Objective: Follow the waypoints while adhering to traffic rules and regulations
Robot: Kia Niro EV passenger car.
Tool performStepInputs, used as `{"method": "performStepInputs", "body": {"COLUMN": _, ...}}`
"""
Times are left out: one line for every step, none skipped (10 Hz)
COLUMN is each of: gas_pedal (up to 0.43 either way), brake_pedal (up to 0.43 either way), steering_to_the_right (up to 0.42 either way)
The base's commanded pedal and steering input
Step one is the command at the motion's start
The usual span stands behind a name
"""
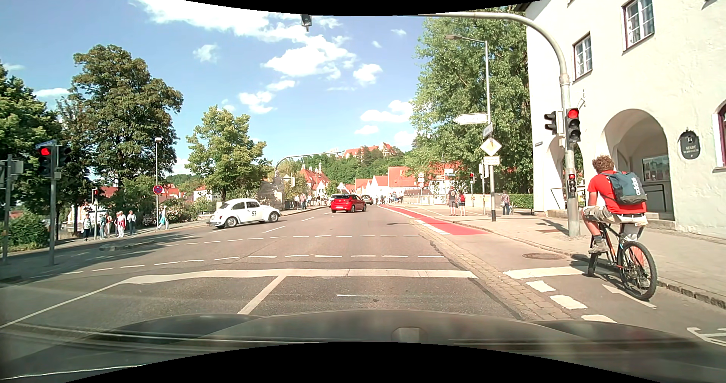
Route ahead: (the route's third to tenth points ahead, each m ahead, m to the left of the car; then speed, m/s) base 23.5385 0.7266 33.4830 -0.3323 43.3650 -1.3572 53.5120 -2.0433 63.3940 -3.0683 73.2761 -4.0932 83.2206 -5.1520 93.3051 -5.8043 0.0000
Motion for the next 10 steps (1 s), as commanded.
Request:
{"method": "performStepInputs", "body": {"gas_pedal": 0.0, "brake_pedal": 0.579, "steering_to_the_right": -0.014}}
{"method": "performStepInputs", "body": {"gas_pedal": 0.0, "brake_pedal": 0.579, "steering_to_the_right": -0.013}}
{"method": "performStepInputs", "body": {"gas_pedal": 0.0, "brake_pedal": 0.579, "steering_to_the_right": -0.013}}
{"method": "performStepInputs", "body": {"gas_pedal": 0.0, "brake_pedal": 0.579, "steering_to_the_right": -0.013}}
{"method": "performStepInputs", "body": {"gas_pedal": 0.0, "brake_pedal": 0.579, "steering_to_the_right": -0.014}}
{"method": "performStepInputs", "body": {"gas_pedal": 0.0, "brake_pedal": 0.579, "steering_to_the_right": -0.013}}
{"method": "performStepInputs", "body": {"gas_pedal": 0.0, "brake_pedal": 0.579, "steering_to_the_right": -0.013}}
{"method": "performStepInputs", "body": {"gas_pedal": 0.0, "brake_pedal": 0.579, "steering_to_the_right": -0.013}}
{"method": "performStepInputs", "body": {"gas_pedal": 0.0, "brake_pedal": 0.579, "steering_to_the_right": -0.013}}
{"method": "performStepInputs", "body": {"gas_pedal": 0.0, "brake_pedal": 0.579, "steering_to_the_right": -0.014}}
